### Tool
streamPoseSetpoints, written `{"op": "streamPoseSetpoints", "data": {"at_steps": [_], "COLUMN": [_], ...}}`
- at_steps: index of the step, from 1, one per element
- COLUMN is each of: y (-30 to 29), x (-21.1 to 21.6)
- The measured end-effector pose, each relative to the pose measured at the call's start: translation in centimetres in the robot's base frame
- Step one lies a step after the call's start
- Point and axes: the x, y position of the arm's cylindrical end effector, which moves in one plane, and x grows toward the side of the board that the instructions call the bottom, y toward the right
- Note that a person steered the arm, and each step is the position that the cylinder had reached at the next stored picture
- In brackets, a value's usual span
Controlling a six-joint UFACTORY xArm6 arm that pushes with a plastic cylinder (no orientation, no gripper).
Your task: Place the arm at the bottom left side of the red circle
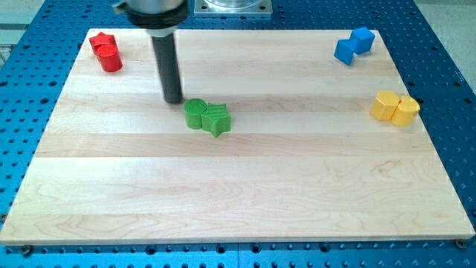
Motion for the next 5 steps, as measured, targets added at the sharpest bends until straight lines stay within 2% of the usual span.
{"op": "streamPoseSetpoints", "data": {"at_steps": [3, 5], "y": [-13.4, -14.6], "x": [0.0, -3.3]}}
